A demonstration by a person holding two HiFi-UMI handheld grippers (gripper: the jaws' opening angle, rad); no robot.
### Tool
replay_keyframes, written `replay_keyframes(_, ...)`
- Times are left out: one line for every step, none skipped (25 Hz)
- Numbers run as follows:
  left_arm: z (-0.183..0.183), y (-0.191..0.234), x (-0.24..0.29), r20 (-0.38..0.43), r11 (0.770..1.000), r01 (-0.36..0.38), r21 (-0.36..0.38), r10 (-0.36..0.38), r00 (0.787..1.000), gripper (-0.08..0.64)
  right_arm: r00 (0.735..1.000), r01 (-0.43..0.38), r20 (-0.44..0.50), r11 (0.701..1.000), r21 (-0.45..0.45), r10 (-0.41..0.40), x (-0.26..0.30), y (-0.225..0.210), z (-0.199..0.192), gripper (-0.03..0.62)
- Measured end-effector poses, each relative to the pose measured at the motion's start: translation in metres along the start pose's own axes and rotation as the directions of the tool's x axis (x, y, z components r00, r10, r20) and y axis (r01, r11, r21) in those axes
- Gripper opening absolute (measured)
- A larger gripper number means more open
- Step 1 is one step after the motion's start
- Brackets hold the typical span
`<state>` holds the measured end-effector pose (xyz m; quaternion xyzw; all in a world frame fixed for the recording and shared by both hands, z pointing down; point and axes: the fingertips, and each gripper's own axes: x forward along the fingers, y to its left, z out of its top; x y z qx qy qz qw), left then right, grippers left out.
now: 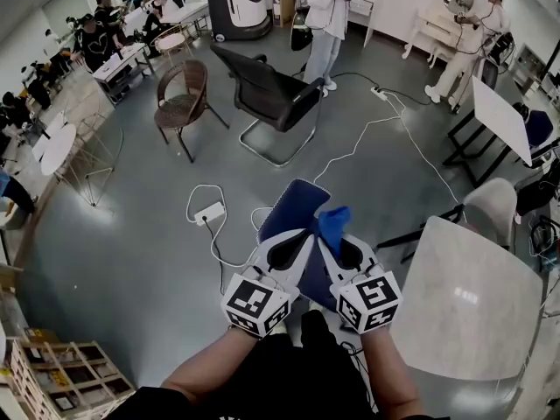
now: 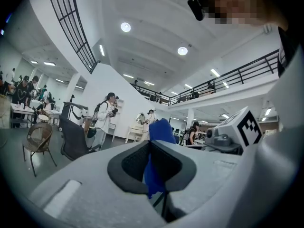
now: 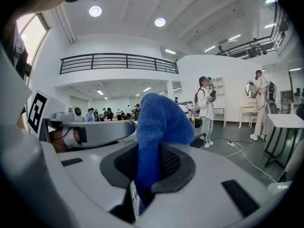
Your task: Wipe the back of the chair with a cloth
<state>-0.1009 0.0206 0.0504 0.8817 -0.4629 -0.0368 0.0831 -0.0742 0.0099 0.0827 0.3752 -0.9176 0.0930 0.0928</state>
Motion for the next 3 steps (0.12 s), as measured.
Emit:
replay_keyframes(0.0003,0.0011,-0.0009,0.001,1.000,-0.002,0.001,0.002,1.000,0.018,1.000,-0.001,0.000,1.000,-0.001,0.001,0.0007,0.0010,0.0002,0.069)
replay_keyframes(0.0008,0.0024,-0.0016,0.001,1.000,-0.004,0.001,0.004,1.000,0.018,1.000,-0.001,0.000,1.000,-0.002,0.001,0.0016,0.0018,0.0006,0.069)
replay_keyframes(0.0013,0.0036,-0.0022,0.002,1.000,-0.006,0.001,0.006,1.000,0.020,1.000,-0.002,0.001,1.000,-0.003,0.002,0.0024,0.0026,0.0011,0.069)
